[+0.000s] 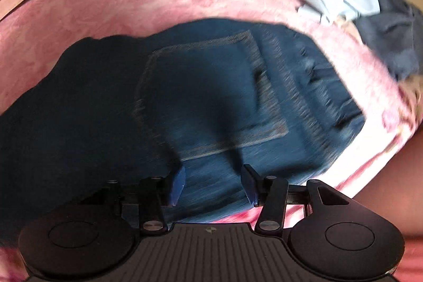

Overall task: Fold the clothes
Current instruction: 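Open both grippers and pull back from the jeans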

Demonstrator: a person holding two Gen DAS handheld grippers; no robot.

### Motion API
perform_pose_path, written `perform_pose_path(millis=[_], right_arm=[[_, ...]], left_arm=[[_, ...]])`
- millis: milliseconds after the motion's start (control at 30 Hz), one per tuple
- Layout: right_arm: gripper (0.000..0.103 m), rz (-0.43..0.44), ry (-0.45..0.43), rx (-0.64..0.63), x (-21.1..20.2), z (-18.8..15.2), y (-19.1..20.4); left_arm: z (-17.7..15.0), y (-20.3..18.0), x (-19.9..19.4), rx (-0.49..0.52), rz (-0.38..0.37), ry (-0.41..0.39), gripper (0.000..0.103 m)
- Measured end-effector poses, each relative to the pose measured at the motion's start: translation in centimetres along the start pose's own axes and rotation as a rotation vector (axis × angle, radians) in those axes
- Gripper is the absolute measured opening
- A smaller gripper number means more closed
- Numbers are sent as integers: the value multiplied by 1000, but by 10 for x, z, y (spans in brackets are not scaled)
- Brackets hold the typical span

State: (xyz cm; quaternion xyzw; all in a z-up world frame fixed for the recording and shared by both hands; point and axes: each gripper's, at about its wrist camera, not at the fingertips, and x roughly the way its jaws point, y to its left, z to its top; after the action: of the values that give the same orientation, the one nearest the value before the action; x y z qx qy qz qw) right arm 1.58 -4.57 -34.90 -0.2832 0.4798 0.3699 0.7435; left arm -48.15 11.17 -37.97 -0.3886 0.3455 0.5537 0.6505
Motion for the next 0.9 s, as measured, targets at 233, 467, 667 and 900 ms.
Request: perform_pose_path(millis=[233,467,667,900], right_arm=[[51,-33,-5,-14,-7,1,36],[51,-7,1,1,-9,1,68],[51,-4,39,-4,-17,-1,62],[51,90,91,0,-40,3,58]], left_arm=[[24,102,-34,-212,162,-93,0],[48,92,-6,-72,139,-137,6],[45,95,-20,-142,197,-52,2],[29,51,-48,-187,179,70,10]])
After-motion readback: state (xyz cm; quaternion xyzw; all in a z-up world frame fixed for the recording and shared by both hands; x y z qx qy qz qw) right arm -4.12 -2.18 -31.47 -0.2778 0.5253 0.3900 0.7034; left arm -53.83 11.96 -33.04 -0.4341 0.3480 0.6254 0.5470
